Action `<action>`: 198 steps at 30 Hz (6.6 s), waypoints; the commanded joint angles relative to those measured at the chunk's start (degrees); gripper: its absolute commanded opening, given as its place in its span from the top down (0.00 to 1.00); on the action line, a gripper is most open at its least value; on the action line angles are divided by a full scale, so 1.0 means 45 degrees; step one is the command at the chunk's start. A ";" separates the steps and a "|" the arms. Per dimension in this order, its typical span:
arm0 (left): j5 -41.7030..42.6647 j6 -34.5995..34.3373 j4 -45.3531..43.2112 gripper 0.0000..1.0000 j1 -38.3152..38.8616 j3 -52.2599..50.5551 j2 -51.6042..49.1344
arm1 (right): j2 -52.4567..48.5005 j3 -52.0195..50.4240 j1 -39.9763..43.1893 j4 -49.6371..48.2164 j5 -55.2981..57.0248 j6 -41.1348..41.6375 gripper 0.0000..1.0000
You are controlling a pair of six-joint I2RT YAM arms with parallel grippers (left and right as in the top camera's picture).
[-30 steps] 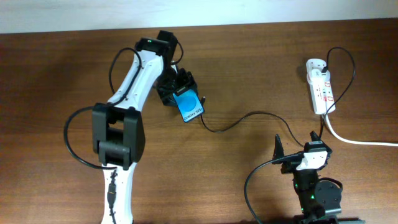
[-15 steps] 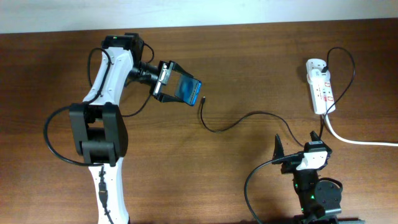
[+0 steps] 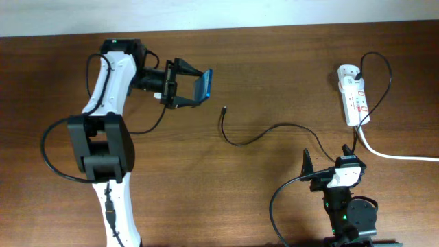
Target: Plug charger to phone and switch on socket
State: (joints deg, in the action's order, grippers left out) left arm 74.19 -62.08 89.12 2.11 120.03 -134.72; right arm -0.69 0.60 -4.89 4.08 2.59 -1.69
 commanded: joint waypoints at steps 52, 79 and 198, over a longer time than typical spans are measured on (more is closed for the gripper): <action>-0.0486 -0.0185 0.0019 1.00 -0.0194 0.0364 -0.0063 | -0.0175 0.0534 -0.0078 -0.0593 -0.0306 0.1923 0.02; -0.8233 -0.3172 -0.2793 1.00 0.2764 0.0364 -0.0058 | -1.9326 1.0598 -0.2220 -0.1749 -0.8631 1.0812 0.24; -0.4167 0.1598 -1.1905 0.82 0.3415 0.3507 0.0058 | -1.9885 1.1681 -0.3191 -0.8995 -0.2497 2.2071 0.96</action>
State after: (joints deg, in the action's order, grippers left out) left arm 56.49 -55.33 36.16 17.41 134.91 -134.69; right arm -90.30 51.90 -18.57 -36.10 -5.63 98.24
